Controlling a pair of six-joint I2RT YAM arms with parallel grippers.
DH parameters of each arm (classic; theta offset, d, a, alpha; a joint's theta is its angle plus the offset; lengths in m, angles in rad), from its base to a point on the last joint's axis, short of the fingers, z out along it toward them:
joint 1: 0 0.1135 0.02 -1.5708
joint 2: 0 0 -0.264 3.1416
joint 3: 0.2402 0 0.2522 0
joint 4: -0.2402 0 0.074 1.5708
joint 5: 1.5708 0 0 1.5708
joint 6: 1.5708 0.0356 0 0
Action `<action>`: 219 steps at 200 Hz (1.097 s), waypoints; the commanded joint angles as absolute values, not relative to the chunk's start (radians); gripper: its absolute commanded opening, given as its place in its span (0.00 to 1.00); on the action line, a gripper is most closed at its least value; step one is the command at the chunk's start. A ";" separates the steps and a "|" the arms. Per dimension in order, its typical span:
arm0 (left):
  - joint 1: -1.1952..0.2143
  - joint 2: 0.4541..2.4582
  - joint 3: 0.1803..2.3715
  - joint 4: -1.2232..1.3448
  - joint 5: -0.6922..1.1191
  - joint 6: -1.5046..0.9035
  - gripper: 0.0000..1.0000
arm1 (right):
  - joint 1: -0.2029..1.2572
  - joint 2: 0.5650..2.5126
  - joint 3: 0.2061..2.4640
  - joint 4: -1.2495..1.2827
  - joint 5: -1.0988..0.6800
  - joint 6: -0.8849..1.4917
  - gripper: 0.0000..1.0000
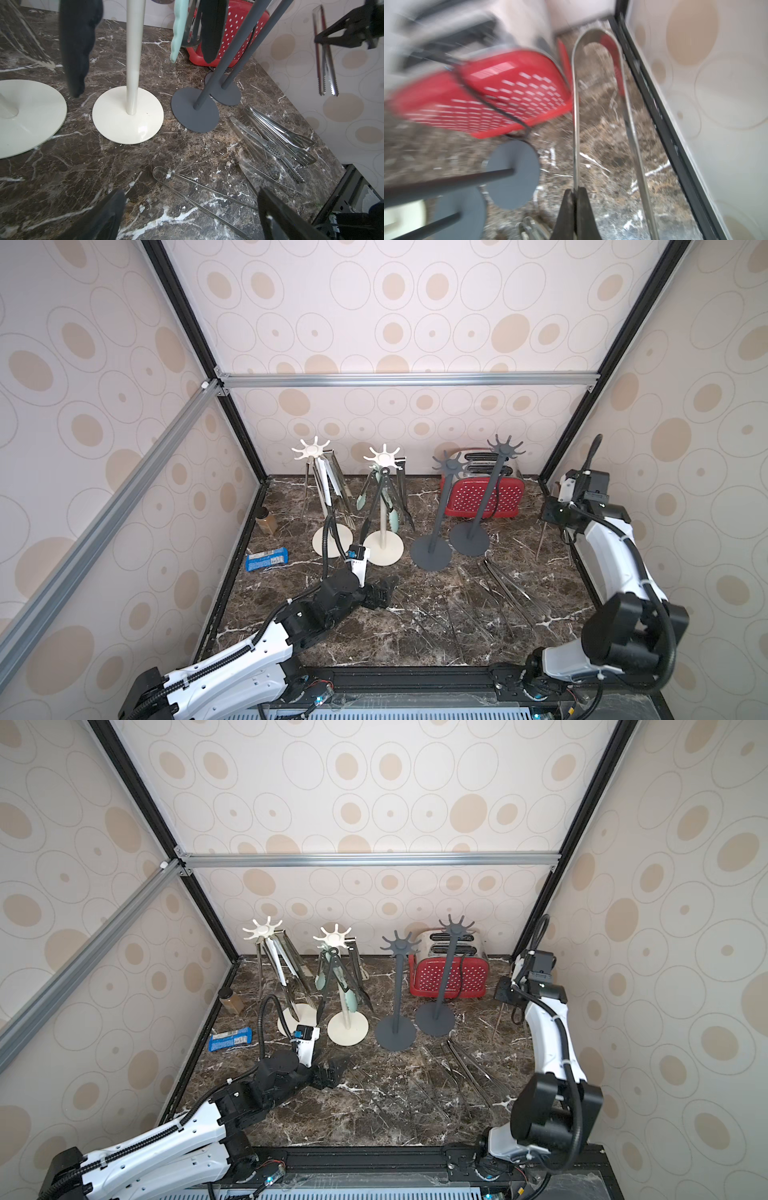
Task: Hang food tongs on kitchen utensil racks
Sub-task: Pick up the food tongs from the center of the board, then hang the food tongs on the rack.
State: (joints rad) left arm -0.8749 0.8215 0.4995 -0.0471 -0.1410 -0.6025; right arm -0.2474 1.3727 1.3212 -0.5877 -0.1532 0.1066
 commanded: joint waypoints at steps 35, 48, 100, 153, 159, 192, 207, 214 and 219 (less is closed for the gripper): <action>-0.867 0.783 0.493 -0.021 -0.181 -0.618 0.99 | -0.144 1.080 1.285 -0.577 -0.379 0.078 0.00; -0.867 0.782 0.493 -0.019 -0.184 -0.618 0.99 | -0.137 1.032 1.294 -0.576 -0.424 0.081 0.00; -0.868 0.801 0.492 0.000 -0.182 -0.620 0.98 | -0.090 0.969 1.368 -0.580 -0.616 0.118 0.00; -0.867 0.837 0.509 0.007 -0.166 -0.623 0.98 | 0.069 0.998 1.403 -0.576 -0.655 0.091 0.00; -0.867 0.839 0.509 0.006 -0.166 -0.622 0.98 | 0.088 1.004 1.405 -0.574 -0.653 0.087 0.00; -0.868 0.846 0.512 0.012 -0.161 -0.621 0.98 | 0.182 1.054 1.401 -0.551 -0.620 0.075 0.00; -0.868 0.848 0.514 0.011 -0.157 -0.621 0.98 | 0.210 1.075 1.388 -0.526 -0.603 0.077 0.00; -0.867 0.848 0.514 0.012 -0.156 -0.621 0.98 | 0.219 1.083 1.383 -0.515 -0.601 0.078 0.00; -0.867 0.848 0.514 0.010 -0.155 -0.621 0.98 | 0.224 1.089 1.380 -0.506 -0.599 0.079 0.00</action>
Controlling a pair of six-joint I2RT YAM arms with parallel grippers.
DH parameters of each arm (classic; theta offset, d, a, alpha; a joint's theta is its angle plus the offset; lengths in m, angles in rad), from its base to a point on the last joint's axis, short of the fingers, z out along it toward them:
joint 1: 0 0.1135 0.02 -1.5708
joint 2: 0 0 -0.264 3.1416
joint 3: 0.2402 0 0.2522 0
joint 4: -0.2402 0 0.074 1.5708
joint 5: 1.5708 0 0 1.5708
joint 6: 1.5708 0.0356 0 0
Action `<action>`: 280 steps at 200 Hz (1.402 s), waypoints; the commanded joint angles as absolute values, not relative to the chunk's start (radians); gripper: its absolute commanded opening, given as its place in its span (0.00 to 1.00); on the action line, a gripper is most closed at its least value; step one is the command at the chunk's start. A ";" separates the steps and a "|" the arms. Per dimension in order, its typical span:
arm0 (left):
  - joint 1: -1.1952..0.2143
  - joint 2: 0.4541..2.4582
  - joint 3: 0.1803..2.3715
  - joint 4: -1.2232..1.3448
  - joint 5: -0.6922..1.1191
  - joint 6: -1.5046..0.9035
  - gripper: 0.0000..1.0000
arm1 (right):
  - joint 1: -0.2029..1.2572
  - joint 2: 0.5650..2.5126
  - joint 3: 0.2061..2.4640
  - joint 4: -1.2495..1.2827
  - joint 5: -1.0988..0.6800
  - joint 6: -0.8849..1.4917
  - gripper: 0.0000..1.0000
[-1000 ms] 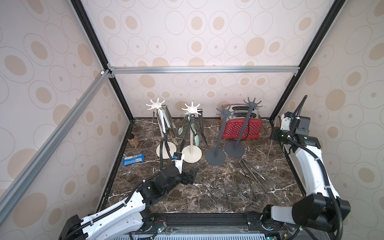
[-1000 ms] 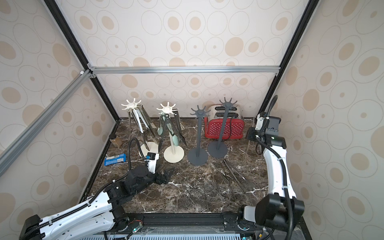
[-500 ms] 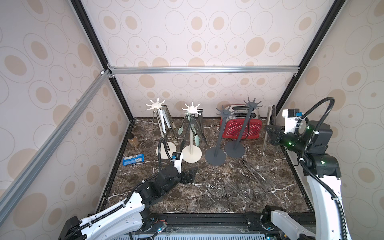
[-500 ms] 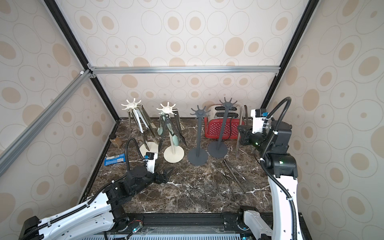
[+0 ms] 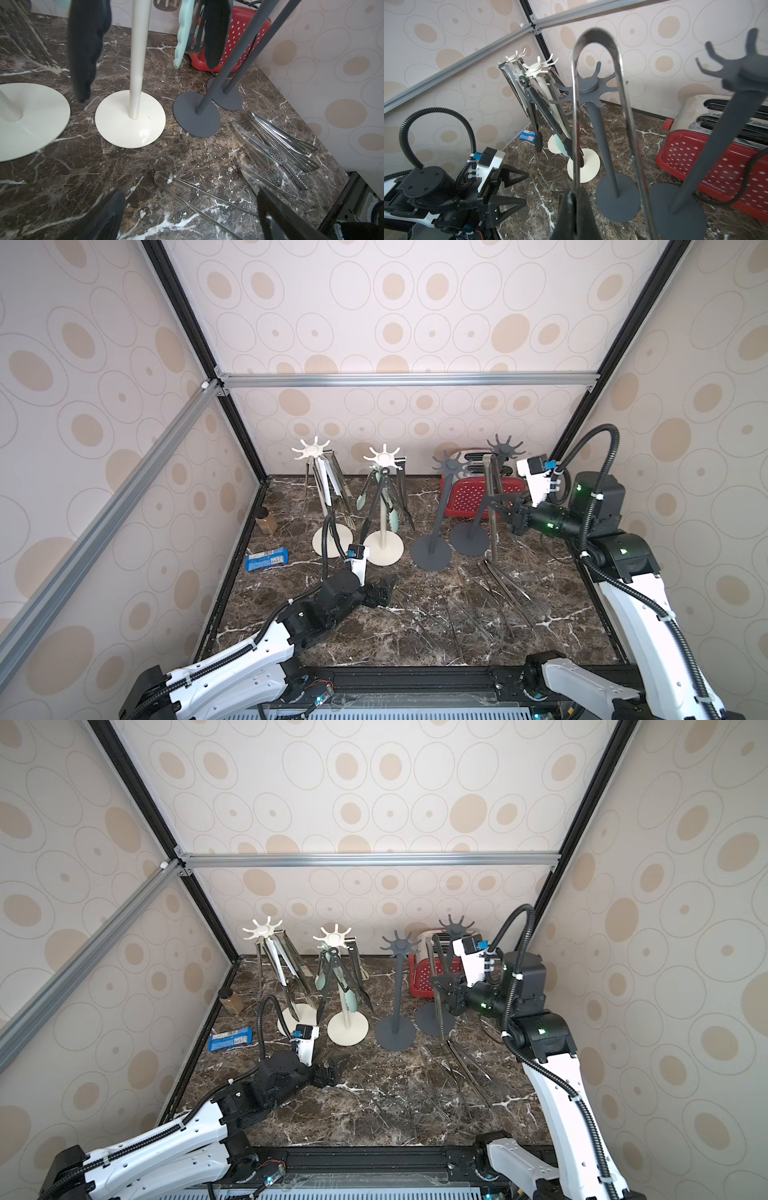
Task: Hang food tongs on kitchen utensil racks
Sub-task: Hang the food tongs on the rack.
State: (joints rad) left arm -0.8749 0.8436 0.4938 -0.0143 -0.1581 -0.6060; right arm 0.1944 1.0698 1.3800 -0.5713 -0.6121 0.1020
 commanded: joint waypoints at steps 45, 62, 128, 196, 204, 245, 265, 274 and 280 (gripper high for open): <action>-0.867 0.844 0.512 0.004 -0.155 -0.621 0.98 | 0.239 1.121 1.357 -0.465 -0.580 0.086 0.00; -0.867 0.844 0.514 0.003 -0.157 -0.622 0.98 | 0.241 1.124 1.345 -0.459 -0.577 0.084 0.00; -0.868 0.853 0.521 0.002 -0.153 -0.621 0.98 | 0.241 1.142 1.290 -0.415 -0.618 0.102 0.00; -0.867 0.864 0.526 0.003 -0.149 -0.621 0.98 | 0.250 1.142 1.183 -0.353 -0.628 0.130 0.00; -0.868 0.863 0.527 0.004 -0.149 -0.622 0.98 | 0.250 1.140 1.172 -0.347 -0.627 0.134 0.00; -0.868 0.867 0.529 0.005 -0.146 -0.621 0.98 | 0.251 1.132 1.113 -0.332 -0.619 0.139 0.00; -0.868 0.869 0.530 0.007 -0.143 -0.622 0.98 | 0.251 1.132 1.088 -0.324 -0.616 0.141 0.00; -0.868 0.871 0.530 0.007 -0.141 -0.624 0.99 | 0.251 1.134 1.080 -0.319 -0.615 0.143 0.00; -0.867 0.872 0.530 0.007 -0.140 -0.624 0.99 | 0.251 1.134 1.074 -0.318 -0.615 0.143 0.00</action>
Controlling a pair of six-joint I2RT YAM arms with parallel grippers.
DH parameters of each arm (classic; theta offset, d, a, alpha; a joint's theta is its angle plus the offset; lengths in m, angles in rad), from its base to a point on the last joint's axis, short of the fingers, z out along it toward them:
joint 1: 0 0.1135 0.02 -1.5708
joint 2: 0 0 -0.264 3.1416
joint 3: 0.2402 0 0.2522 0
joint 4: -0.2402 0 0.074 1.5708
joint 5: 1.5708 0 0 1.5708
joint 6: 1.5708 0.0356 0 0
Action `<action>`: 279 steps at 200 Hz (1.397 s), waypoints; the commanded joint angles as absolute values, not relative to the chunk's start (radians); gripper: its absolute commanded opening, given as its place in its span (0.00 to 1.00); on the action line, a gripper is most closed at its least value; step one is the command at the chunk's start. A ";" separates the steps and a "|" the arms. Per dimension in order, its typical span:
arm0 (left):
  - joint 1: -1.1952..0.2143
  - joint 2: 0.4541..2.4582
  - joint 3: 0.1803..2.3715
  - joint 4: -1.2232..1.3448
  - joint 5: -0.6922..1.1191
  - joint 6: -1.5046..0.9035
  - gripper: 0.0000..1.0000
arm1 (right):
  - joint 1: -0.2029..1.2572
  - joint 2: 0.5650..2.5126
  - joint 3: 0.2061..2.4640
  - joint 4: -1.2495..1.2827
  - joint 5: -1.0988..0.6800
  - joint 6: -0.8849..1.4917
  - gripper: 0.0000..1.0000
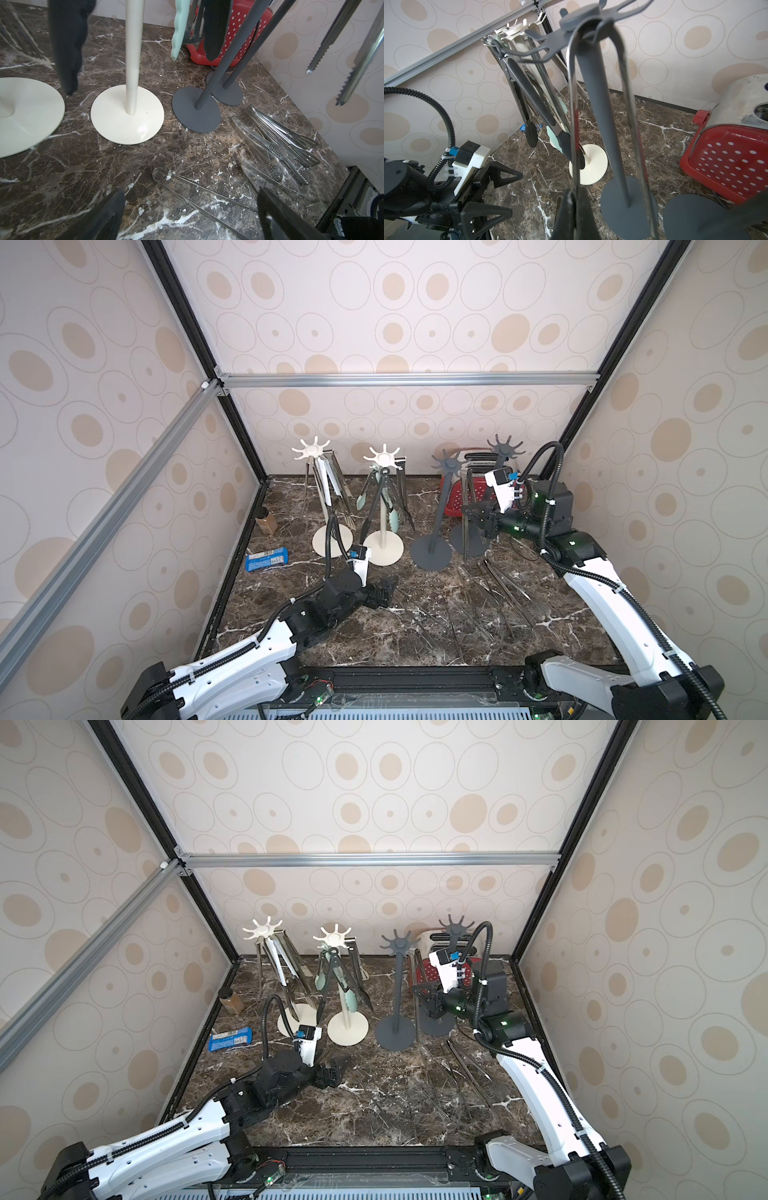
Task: Hang food tongs on kitchen utensil racks
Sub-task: Hang the food tongs on the rack.
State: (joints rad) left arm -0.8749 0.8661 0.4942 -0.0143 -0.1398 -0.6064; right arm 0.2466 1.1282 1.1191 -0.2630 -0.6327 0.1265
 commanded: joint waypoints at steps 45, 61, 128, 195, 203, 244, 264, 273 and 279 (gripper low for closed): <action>-0.867 0.875 0.530 0.005 -0.139 -0.629 0.98 | 0.252 1.151 1.049 -0.303 -0.602 0.147 0.00; -0.868 0.876 0.529 0.002 -0.140 -0.630 0.98 | 0.252 1.158 1.045 -0.301 -0.598 0.146 0.00; -0.868 0.875 0.531 -0.003 -0.142 -0.635 0.98 | 0.251 1.184 1.025 -0.285 -0.584 0.158 0.04; -0.868 0.875 0.531 -0.009 -0.141 -0.639 0.99 | 0.252 1.186 1.026 -0.284 -0.578 0.159 0.17; -0.868 0.874 0.530 -0.009 -0.141 -0.640 0.99 | 0.251 1.185 1.027 -0.285 -0.577 0.160 0.18; -0.867 0.876 0.532 -0.014 -0.139 -0.649 0.99 | 0.251 1.174 1.025 -0.294 -0.572 0.156 0.23; -0.868 0.877 0.535 -0.031 -0.140 -0.665 0.98 | 0.251 1.164 1.023 -0.300 -0.569 0.154 0.29; -0.868 0.877 0.538 -0.038 -0.138 -0.675 0.97 | 0.252 1.158 1.020 -0.303 -0.563 0.152 0.35; -0.868 0.878 0.540 -0.045 -0.135 -0.684 0.96 | 0.251 1.154 1.017 -0.307 -0.561 0.151 0.38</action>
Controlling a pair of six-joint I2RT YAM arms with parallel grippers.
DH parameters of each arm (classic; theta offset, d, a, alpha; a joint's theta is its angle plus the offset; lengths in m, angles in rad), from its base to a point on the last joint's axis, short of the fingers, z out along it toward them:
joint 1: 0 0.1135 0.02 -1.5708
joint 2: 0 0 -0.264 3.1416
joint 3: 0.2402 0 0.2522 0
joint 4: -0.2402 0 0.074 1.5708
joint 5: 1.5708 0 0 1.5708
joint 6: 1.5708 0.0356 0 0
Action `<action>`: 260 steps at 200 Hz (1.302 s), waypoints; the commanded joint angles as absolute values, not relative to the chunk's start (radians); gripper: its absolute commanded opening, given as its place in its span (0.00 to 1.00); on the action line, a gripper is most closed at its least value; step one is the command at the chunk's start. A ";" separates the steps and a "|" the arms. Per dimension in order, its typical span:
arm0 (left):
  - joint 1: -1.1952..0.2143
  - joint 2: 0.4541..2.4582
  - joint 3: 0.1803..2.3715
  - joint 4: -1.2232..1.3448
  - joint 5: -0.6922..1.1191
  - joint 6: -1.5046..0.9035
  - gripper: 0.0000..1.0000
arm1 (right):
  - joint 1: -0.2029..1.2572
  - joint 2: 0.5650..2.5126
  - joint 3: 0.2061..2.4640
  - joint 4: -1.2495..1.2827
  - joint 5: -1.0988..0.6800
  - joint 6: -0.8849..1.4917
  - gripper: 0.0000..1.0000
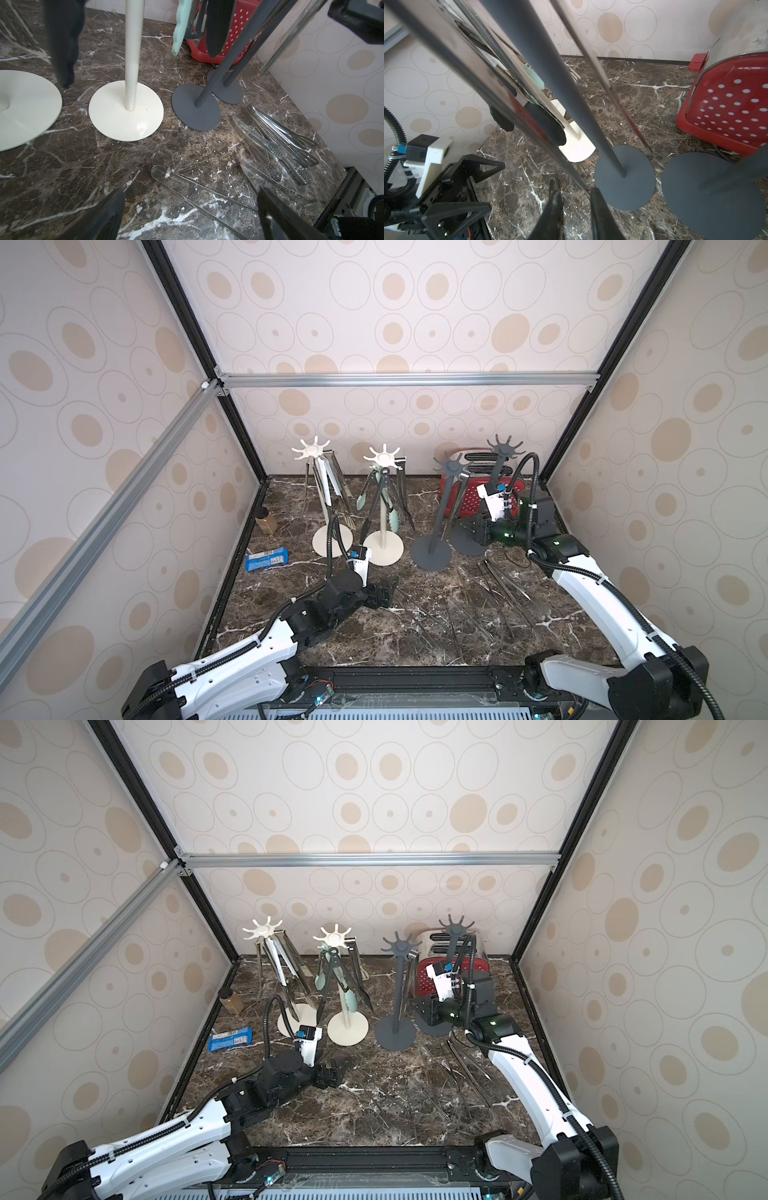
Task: Hang food tongs on kitchen utensil racks
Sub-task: Hang the food tongs on the rack, then pick up the food tongs from the center of the board.
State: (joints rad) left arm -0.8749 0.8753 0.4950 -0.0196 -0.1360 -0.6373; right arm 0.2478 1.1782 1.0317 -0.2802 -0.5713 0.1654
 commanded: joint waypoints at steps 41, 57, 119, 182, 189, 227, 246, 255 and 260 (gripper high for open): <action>-0.870 0.900 0.580 -0.173 -0.147 -0.783 0.88 | 0.251 1.114 0.993 -0.327 -0.532 0.137 0.53; -0.878 0.927 0.605 -0.232 -0.155 -0.836 0.88 | 0.251 1.093 0.975 -0.333 -0.512 0.131 0.54; -1.009 1.168 0.755 -0.472 -0.267 -1.122 0.83 | 0.251 0.999 0.902 -0.359 -0.399 0.124 0.56; -1.077 1.416 0.949 -0.674 -0.331 -1.337 0.75 | 0.251 0.943 0.855 -0.346 -0.388 0.129 0.56; -1.085 1.442 0.969 -0.684 -0.336 -1.345 0.75 | 0.251 0.941 0.852 -0.345 -0.386 0.127 0.56; -1.109 1.548 1.002 -0.663 -0.322 -1.417 0.76 | 0.251 0.927 0.837 -0.345 -0.381 0.127 0.56; -1.118 1.580 1.005 -0.663 -0.325 -1.451 0.76 | 0.251 0.917 0.831 -0.349 -0.374 0.124 0.56; -1.122 1.594 1.009 -0.661 -0.327 -1.461 0.76 | 0.251 0.914 0.829 -0.349 -0.370 0.123 0.56; -1.123 1.603 1.013 -0.663 -0.330 -1.465 0.76 | 0.252 0.911 0.825 -0.349 -0.370 0.123 0.56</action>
